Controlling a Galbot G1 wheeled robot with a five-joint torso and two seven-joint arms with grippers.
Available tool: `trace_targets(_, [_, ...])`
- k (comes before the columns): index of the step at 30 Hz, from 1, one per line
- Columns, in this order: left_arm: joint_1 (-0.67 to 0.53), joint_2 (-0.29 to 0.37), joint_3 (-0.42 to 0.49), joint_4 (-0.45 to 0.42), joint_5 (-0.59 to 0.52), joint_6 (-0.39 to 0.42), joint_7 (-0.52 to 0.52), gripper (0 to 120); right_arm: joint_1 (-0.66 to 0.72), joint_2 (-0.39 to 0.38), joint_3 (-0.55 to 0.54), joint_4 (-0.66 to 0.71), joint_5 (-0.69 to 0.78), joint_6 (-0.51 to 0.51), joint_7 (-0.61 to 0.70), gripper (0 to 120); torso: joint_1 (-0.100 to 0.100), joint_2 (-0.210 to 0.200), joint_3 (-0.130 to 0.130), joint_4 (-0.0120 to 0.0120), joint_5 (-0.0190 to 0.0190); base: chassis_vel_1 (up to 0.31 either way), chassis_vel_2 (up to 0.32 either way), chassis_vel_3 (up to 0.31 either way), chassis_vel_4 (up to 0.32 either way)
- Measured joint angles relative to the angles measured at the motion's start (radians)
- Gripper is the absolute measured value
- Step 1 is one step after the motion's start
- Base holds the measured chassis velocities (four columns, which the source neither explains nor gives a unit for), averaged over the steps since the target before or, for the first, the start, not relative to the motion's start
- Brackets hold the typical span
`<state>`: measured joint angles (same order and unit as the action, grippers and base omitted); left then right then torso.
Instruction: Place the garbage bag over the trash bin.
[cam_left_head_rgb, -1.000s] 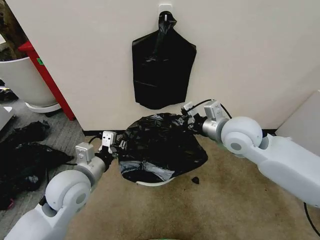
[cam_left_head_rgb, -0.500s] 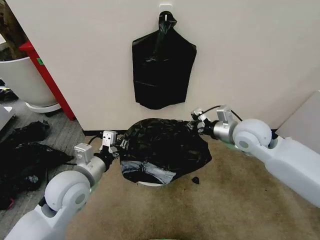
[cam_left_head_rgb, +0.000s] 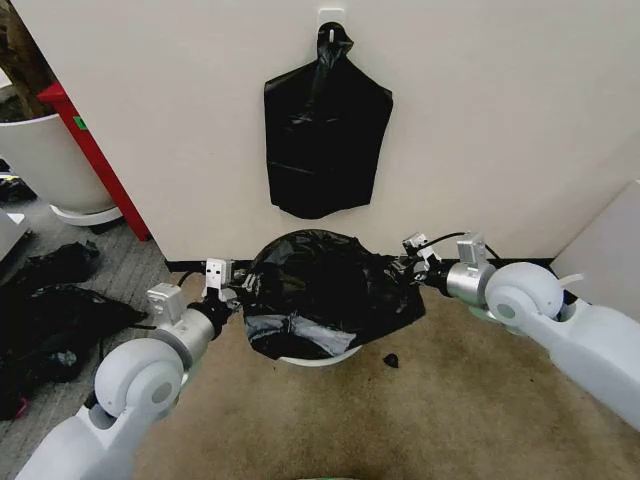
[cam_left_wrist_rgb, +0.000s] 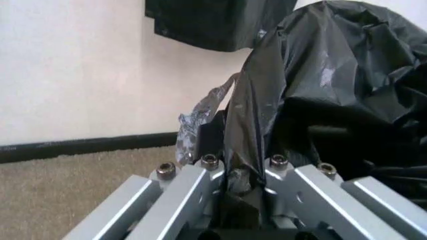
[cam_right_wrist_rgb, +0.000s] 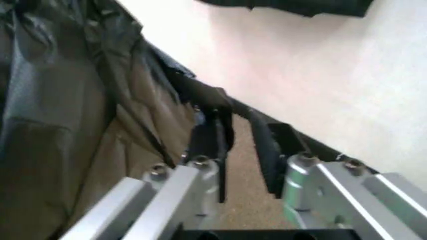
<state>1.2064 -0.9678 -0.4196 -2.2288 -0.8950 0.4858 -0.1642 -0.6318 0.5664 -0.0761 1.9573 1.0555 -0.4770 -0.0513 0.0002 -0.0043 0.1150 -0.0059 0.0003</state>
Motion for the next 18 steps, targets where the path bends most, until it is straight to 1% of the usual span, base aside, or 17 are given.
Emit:
trace_targets(1, [-0.001,-0.001,0.000,0.002,-0.007,0.001,-0.005,3,-0.007,-0.003,0.012,0.005,0.001,0.002,0.004,21,0.000,0.000,0.000,0.0000,-0.0001,0.000,0.000,0.000,0.000])
trace_targets(2, [-0.005,-0.005,0.000,0.009,-0.019,0.003,-0.014,3,-0.022,-0.008,0.035,0.016,0.007,0.008,0.015,27,0.000,0.000,0.000,0.0000,-0.0001,0.000,0.000,0.000,0.000])
trace_targets(4, [-0.011,-0.009,0.000,0.022,-0.032,0.005,-0.023,3,-0.034,-0.016,0.062,0.027,0.020,0.011,0.024,34,0.000,0.000,0.000,0.0000,-0.0002,0.000,0.000,0.000,0.000])
trace_targets(5, [-0.015,-0.011,0.000,0.030,-0.039,0.007,-0.026,3,-0.038,-0.023,0.075,0.031,0.028,0.014,0.030,41,0.000,0.000,0.000,0.0000,-0.0004,0.000,0.000,0.000,0.000])
trace_targets(7, [-0.022,-0.015,0.003,0.046,-0.045,0.008,-0.028,3,-0.041,-0.030,0.090,0.035,0.041,0.019,0.046,47,0.000,0.000,0.000,0.0000,-0.0003,0.000,0.000,0.000,0.000])
trace_targets(8, [-0.022,-0.015,0.003,0.046,-0.045,0.008,-0.028,3,-0.041,-0.030,0.090,0.035,0.041,0.019,0.046,47,0.000,0.000,0.000,0.0000,-0.0003,0.000,0.000,0.000,0.000])
trace_targets(12, [-0.035,-0.026,0.010,0.073,-0.054,0.014,-0.041,3,-0.026,-0.030,0.112,0.048,0.107,0.027,0.107,66,0.000,0.000,0.000,0.0000,-0.0003,0.000,0.000,0.000,0.000])
trace_targets(13, [-0.036,-0.026,0.011,0.075,-0.054,0.014,-0.042,3,-0.023,-0.029,0.114,0.050,0.112,0.028,0.113,66,0.000,0.000,0.000,0.0000,-0.0003,0.000,0.000,0.000,0.000])
trace_targets(14, [-0.042,-0.030,0.015,0.083,-0.059,0.017,-0.049,3,-0.011,-0.023,0.118,0.057,0.125,0.028,0.141,72,0.000,0.000,0.000,0.0000,-0.0003,0.000,0.000,0.000,0.000])
trace_targets(15, [-0.044,-0.031,0.016,0.086,-0.060,0.018,-0.052,3,-0.005,-0.020,0.120,0.063,0.130,0.029,0.156,76,0.000,0.000,0.000,0.0000,-0.0002,0.000,0.000,0.000,0.000])
trace_targets(16, [-0.044,-0.031,0.016,0.086,-0.060,0.018,-0.052,3,-0.005,-0.020,0.120,0.063,0.130,0.029,0.156,76,0.000,0.000,0.000,0.0000,-0.0002,0.000,0.000,0.000,0.000])
trace_targets(18, [-0.060,-0.037,0.022,0.099,-0.066,0.023,-0.069,3,0.020,-0.007,0.126,0.092,0.166,0.029,0.217,84,0.000,0.000,0.000,0.0000,-0.0002,0.000,0.000,0.000,0.000])
